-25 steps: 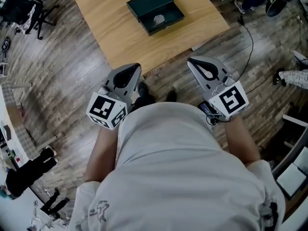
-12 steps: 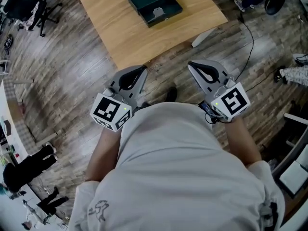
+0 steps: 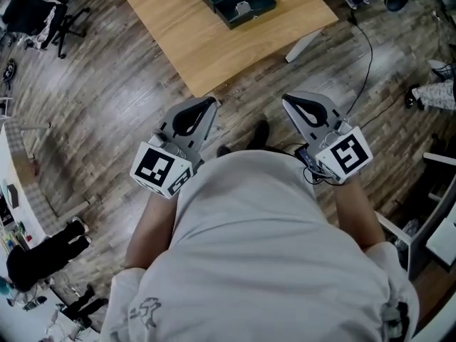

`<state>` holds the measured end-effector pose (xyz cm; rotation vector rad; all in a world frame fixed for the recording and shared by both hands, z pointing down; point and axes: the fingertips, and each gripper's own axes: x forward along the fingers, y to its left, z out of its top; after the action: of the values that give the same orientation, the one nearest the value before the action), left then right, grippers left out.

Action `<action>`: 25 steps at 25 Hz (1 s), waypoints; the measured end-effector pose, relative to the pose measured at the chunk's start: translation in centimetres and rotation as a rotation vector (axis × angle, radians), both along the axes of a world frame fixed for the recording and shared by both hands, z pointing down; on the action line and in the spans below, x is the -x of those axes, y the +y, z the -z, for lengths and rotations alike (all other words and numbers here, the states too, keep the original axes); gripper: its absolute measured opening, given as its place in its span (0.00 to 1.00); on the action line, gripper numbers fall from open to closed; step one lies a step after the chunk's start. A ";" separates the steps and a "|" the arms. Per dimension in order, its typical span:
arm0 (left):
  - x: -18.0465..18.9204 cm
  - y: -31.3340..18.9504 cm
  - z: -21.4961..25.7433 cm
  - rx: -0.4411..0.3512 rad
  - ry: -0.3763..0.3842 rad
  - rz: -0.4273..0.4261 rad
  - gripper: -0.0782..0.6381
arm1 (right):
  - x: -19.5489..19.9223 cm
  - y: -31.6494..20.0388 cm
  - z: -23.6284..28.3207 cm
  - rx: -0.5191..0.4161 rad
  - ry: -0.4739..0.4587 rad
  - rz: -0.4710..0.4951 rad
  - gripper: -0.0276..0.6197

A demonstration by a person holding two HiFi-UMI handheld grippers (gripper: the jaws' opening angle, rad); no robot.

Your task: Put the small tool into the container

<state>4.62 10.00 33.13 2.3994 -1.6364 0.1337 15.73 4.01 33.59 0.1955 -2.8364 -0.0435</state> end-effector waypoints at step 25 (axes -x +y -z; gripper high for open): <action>5.9 10.4 2.3 -0.098 -0.025 0.032 0.12 | 1.7 9.4 1.6 -0.054 -0.085 -0.169 0.05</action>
<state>-1.26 20.42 30.82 2.4512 -1.7296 0.0807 13.98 13.42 31.95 0.4588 -2.8931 -0.0772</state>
